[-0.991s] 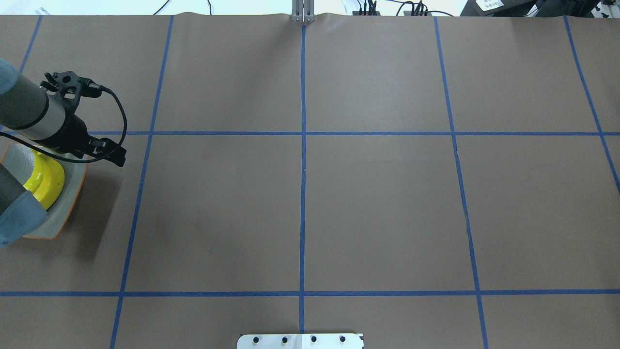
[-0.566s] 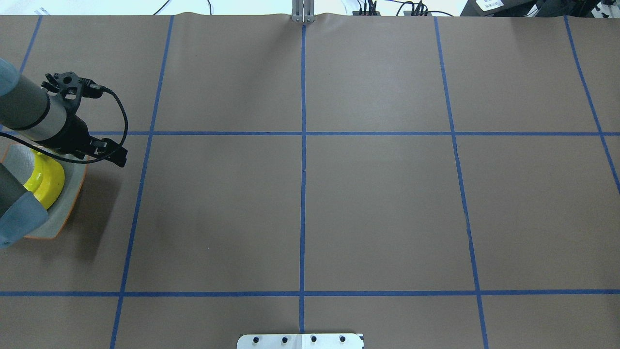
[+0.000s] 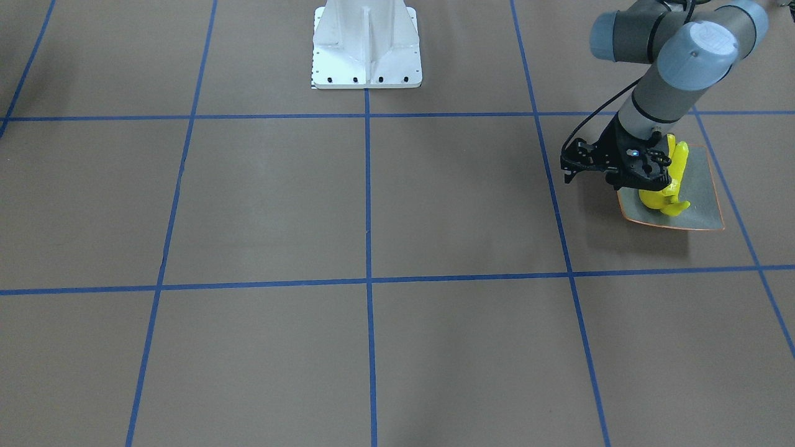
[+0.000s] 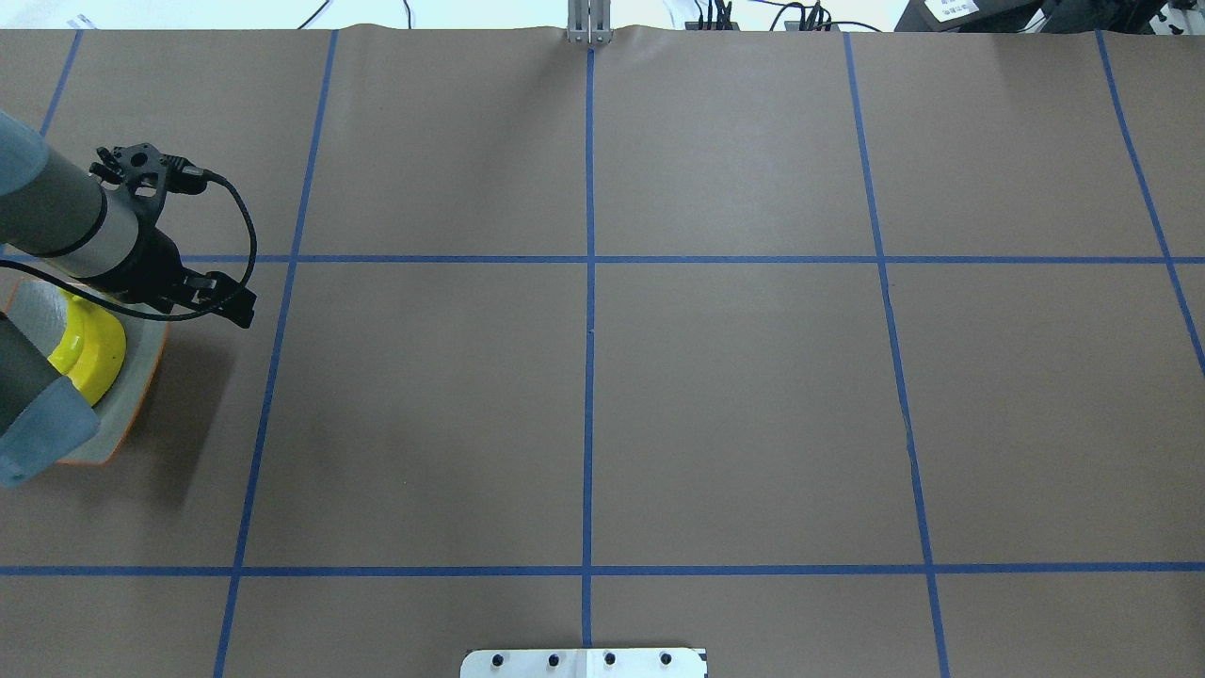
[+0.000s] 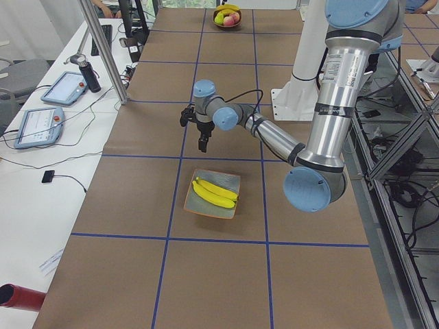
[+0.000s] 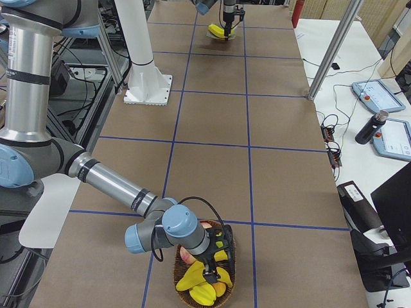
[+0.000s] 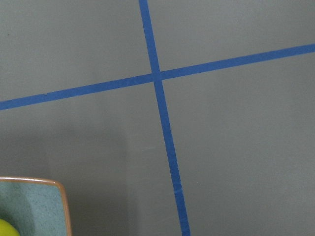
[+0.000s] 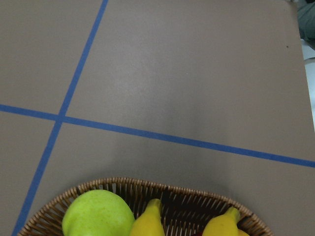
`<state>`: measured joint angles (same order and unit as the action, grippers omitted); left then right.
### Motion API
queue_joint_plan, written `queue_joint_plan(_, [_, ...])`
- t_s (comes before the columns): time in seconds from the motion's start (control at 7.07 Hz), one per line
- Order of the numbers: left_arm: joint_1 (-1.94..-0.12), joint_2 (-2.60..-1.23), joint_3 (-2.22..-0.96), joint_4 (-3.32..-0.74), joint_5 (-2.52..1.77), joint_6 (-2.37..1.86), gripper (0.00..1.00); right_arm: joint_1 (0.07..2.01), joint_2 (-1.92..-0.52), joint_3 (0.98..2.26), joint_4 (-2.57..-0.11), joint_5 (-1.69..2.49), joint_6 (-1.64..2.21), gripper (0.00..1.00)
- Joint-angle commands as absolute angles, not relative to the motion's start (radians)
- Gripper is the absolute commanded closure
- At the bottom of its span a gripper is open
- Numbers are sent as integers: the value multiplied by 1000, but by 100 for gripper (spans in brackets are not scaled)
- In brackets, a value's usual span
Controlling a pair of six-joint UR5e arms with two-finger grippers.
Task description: Transfer all bananas from basket to plate
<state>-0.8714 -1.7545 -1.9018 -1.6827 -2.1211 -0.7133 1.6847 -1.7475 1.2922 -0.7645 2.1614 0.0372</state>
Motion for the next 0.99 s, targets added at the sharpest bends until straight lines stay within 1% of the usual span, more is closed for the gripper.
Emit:
queue_joint_plan(0.0, [-871, -1755, -1904, -1683, -2120, -713, 0, 1683, -1717, 1273, -848, 2094, 49, 3])
queue_joint_plan(0.28, [-871, -1755, -1902, -1683, -2120, -712, 0, 1640, -1707, 1267, -906, 2066, 52, 7])
queue_joint_plan(0.57, [-871, -1753, -1905, -1683, -2120, -712, 0, 1591, -1628, 1269, -1068, 2057, 75, 8])
queue_joint_plan(0.85, [-871, -1753, -1910, -1683, -2120, -713, 0, 1583, -1626, 1266, -1078, 2002, 61, 11])
